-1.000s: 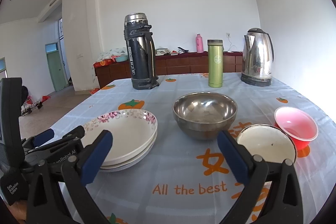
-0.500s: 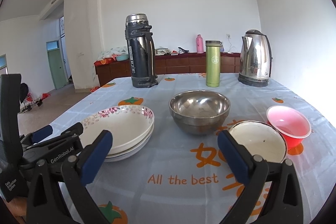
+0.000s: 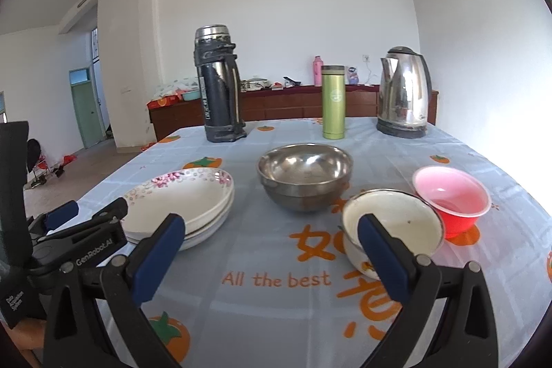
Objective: Organize plates and bowls
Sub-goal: 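Move both grippers toward the pink plastic bowl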
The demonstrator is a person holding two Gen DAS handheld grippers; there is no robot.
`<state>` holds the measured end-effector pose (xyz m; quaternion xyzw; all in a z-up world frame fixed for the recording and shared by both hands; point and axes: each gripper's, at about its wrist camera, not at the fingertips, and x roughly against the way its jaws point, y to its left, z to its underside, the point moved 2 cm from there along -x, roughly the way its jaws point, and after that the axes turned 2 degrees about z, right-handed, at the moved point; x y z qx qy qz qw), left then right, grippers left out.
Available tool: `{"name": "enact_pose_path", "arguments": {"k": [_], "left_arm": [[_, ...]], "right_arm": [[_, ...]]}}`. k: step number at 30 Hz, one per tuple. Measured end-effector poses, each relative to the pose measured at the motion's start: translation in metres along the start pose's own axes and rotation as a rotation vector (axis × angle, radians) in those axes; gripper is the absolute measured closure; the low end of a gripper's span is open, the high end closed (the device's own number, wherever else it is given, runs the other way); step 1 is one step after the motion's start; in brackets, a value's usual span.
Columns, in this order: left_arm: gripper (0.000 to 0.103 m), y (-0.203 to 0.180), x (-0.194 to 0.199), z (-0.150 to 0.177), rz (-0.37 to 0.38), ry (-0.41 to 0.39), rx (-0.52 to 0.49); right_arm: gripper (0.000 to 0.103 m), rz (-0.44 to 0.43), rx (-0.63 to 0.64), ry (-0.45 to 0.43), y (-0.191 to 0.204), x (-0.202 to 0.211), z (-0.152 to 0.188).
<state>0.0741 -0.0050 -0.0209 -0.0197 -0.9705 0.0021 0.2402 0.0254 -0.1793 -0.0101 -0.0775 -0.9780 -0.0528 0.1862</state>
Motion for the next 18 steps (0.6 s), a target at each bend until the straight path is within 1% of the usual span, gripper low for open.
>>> {"name": "enact_pose_path", "arguments": {"k": [5, 9, 12, 13, 18], "left_arm": [[0.023, -0.018, 0.011, 0.005, 0.025, -0.014, -0.038], [0.023, -0.040, 0.020, 0.011, 0.109, 0.001, -0.038], [0.023, -0.064, 0.027, 0.014, 0.150, 0.001, -0.084], [0.023, -0.070, 0.030, 0.014, 0.158, 0.000, -0.092], [0.023, -0.098, 0.033, 0.011, 0.231, 0.017, -0.096]], "right_arm": [[0.001, 0.025, 0.015, -0.003, -0.011, 0.009, 0.002], [0.001, 0.048, 0.055, -0.014, -0.020, 0.016, 0.003], [0.001, 0.083, 0.090, -0.032, -0.031, 0.022, 0.003], [0.003, 0.093, 0.093, -0.036, -0.035, 0.025, 0.003], [0.005, 0.131, 0.054, -0.042, -0.074, 0.028, -0.002]]}}
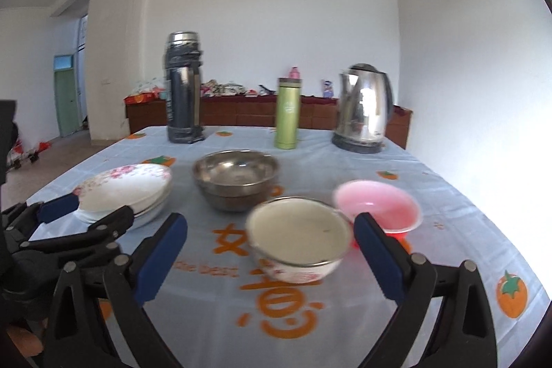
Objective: Organize plates and bowls
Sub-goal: 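Move both grippers toward the pink plastic bowl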
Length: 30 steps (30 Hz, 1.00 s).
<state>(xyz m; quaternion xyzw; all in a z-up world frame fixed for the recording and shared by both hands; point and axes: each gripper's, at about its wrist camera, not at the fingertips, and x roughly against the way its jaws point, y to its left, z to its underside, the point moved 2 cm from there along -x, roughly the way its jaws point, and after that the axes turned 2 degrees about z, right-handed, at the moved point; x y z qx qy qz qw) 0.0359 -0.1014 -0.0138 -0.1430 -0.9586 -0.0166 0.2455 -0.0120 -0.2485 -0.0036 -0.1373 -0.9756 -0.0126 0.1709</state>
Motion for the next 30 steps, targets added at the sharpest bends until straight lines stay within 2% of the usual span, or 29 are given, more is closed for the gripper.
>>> {"name": "enact_pose_path", "arguments": {"k": [7, 10, 15, 18, 19, 23, 28, 30], "left_arm": [[0.023, -0.050, -0.005, -0.023, 0.095, -0.021, -0.083], [0.023, -0.073, -0.013, -0.033, 0.153, 0.003, -0.107], [0.023, -0.108, -0.034, -0.048, 0.207, 0.053, -0.138], [0.023, -0.134, -0.051, -0.056, 0.241, 0.087, -0.179], [0.027, -0.140, -0.056, -0.057, 0.251, 0.100, -0.185], [0.052, -0.159, -0.082, -0.063, 0.289, 0.179, -0.201], [0.052, -0.174, -0.105, -0.061, 0.315, 0.244, -0.197], [0.052, -0.181, -0.109, -0.059, 0.316, 0.255, -0.221]], "right_arm": [[0.016, 0.069, -0.076, 0.024, -0.061, -0.012, -0.004], [0.018, 0.098, -0.107, 0.035, -0.087, -0.021, -0.007], [0.030, 0.130, -0.168, 0.078, -0.129, -0.042, -0.010], [0.041, 0.135, -0.215, 0.120, -0.152, -0.059, -0.010], [0.046, 0.132, -0.234, 0.140, -0.160, -0.066, -0.010], [0.054, 0.074, -0.336, 0.210, -0.182, -0.082, -0.004], [0.056, 0.011, -0.355, 0.248, -0.179, -0.087, -0.001], [0.061, -0.001, -0.352, 0.264, -0.176, -0.090, 0.001]]}}
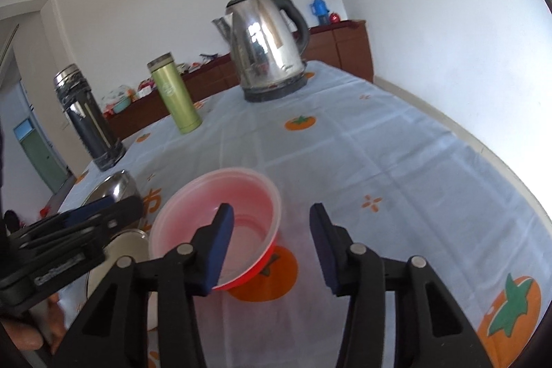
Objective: Organize plates and bowls
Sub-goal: 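Move both grippers toward the pink plastic bowl, then close both grippers on the pink plastic bowl rim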
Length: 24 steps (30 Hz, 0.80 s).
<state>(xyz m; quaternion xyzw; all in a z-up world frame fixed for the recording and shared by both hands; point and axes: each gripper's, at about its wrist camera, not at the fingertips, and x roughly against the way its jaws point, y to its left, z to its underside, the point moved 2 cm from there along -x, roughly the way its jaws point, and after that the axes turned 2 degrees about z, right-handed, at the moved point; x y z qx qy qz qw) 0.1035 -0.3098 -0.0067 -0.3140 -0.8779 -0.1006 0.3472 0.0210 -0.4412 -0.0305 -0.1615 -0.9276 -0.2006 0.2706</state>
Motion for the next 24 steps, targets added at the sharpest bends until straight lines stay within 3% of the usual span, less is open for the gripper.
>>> {"name": "enact_pose_path", "arguments": {"k": [3, 4, 7, 10, 13, 24], "left_arm": [[0.055, -0.005, -0.011, 0.000, -0.009, 0.038, -0.012], [0.061, -0.005, -0.016, 0.000, -0.004, 0.058, -0.007], [0.065, -0.005, -0.024, 0.000, 0.004, 0.102, 0.010], [0.074, -0.008, -0.030, 0.001, 0.009, 0.114, 0.003], [0.082, -0.009, -0.032, 0.001, 0.063, 0.128, 0.029], [0.082, -0.006, -0.006, -0.014, 0.109, 0.050, 0.074]], "right_arm": [[0.073, 0.002, 0.008, 0.040, 0.002, -0.010, 0.002], [0.077, -0.005, 0.002, 0.053, 0.001, -0.012, 0.003], [0.078, -0.021, -0.028, 0.078, -0.004, -0.017, 0.003], [0.084, -0.047, -0.048, 0.087, -0.006, -0.019, 0.003], [0.086, -0.049, -0.044, 0.086, -0.004, -0.019, 0.002], [0.088, -0.073, -0.081, 0.014, 0.001, 0.001, -0.013]]}}
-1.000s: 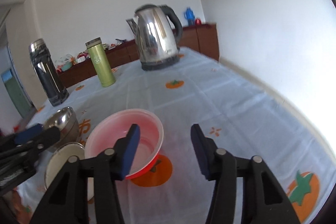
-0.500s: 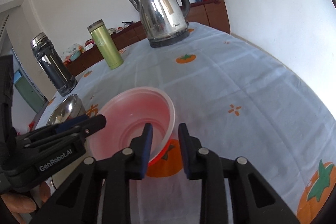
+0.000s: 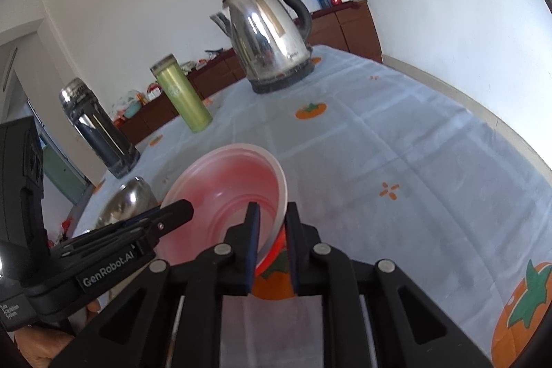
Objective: Organize plates and bowls
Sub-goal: 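Close both grippers on the pink plastic bowl rim, then lift the pink bowl and carry it over the stainless steel bowl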
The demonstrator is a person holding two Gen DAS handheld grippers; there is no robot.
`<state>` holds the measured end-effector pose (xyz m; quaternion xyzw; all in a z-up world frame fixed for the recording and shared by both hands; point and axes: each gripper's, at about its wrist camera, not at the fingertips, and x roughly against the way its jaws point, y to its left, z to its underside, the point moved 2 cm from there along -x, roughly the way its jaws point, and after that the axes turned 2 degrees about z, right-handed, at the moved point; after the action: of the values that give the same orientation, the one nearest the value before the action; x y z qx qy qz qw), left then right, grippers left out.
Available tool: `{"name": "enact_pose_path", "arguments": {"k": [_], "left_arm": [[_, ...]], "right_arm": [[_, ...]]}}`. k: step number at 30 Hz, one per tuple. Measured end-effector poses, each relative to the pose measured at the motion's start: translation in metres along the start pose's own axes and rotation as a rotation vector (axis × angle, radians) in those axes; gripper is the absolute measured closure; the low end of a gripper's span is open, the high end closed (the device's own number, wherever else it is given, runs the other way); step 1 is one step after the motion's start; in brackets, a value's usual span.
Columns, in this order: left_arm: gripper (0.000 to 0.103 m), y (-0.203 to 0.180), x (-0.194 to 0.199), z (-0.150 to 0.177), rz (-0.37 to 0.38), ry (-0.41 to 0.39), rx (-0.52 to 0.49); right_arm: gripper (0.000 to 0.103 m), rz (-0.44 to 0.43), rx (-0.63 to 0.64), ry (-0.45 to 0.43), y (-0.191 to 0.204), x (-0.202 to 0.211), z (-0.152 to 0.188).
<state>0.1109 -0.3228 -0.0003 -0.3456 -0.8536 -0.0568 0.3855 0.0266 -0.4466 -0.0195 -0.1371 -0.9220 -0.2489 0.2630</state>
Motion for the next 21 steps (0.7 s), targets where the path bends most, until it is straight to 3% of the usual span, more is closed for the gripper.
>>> {"name": "enact_pose_path", "arguments": {"k": [12, 21], "left_arm": [[0.082, 0.059, 0.068, -0.018, -0.074, -0.146, 0.072], [0.082, 0.116, 0.080, -0.014, -0.169, -0.199, 0.148]], "right_arm": [[0.088, -0.087, 0.080, -0.086, 0.086, 0.012, -0.022], [0.088, -0.150, 0.093, -0.039, 0.137, -0.020, -0.012]]}}
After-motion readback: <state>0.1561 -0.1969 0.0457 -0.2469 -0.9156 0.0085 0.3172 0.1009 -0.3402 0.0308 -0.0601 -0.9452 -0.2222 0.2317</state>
